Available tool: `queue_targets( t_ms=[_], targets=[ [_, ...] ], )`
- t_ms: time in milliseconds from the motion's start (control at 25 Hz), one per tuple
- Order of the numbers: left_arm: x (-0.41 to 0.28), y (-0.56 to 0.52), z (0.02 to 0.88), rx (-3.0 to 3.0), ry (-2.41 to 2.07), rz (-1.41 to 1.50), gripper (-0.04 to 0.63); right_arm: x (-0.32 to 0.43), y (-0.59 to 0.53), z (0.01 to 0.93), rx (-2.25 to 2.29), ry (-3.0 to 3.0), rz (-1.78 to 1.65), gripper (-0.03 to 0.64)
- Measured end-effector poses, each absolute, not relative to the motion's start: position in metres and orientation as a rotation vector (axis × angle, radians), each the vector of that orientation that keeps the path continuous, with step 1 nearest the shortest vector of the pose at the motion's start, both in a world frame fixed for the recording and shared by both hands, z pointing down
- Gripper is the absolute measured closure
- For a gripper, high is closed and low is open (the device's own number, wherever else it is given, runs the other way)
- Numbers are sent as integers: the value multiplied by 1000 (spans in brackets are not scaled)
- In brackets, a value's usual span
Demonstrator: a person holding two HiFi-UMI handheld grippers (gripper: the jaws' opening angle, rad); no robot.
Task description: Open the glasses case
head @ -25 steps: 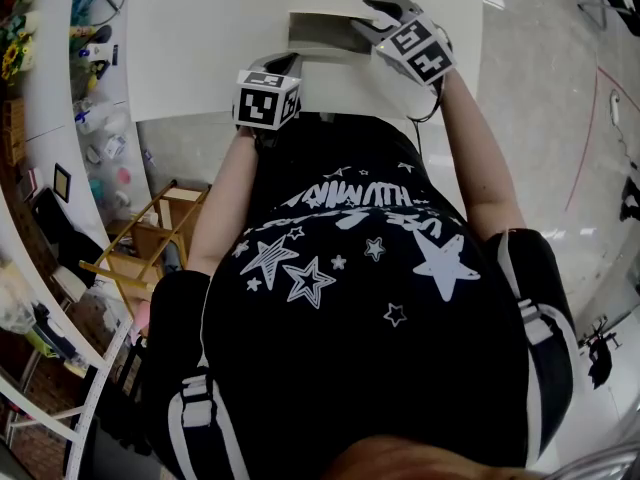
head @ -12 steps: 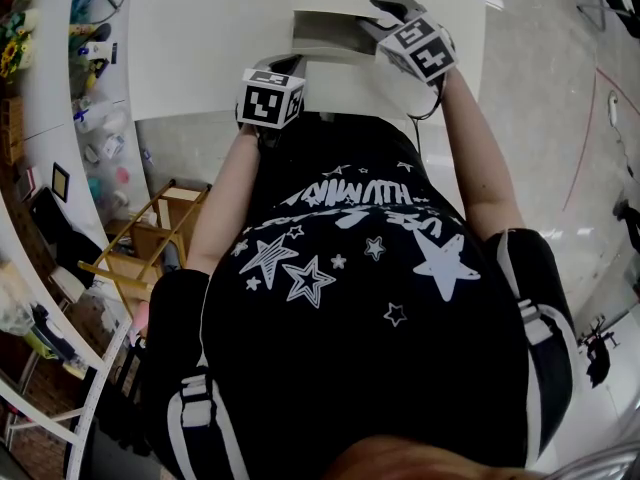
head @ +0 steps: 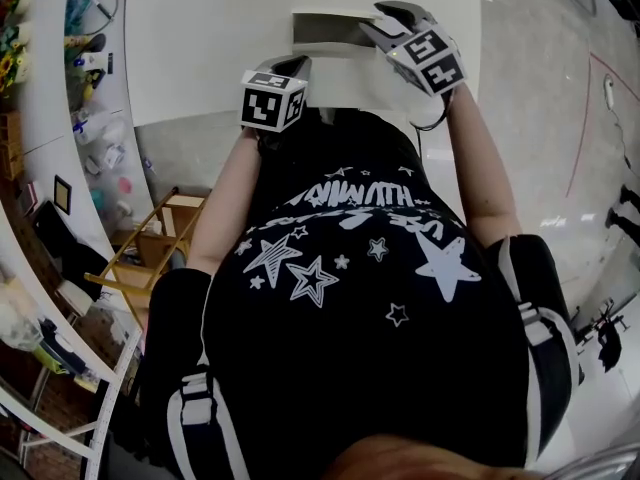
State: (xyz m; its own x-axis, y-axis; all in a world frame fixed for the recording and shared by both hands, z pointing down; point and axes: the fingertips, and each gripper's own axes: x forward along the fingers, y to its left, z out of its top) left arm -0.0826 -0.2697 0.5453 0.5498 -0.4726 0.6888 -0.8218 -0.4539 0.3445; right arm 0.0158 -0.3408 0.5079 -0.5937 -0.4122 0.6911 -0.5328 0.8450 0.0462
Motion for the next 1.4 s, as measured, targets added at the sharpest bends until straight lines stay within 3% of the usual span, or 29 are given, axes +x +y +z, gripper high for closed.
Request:
queue_targets(
  t_ms=[680, 1400],
  targets=[
    [-68, -241, 474, 2264, -1070, 489, 584, 45, -267, 465, 901, -2407, 360, 440],
    [-10, -72, 427, 2295, -1322, 332, 584, 112, -84, 443, 827, -2568, 334, 485]
  ],
)
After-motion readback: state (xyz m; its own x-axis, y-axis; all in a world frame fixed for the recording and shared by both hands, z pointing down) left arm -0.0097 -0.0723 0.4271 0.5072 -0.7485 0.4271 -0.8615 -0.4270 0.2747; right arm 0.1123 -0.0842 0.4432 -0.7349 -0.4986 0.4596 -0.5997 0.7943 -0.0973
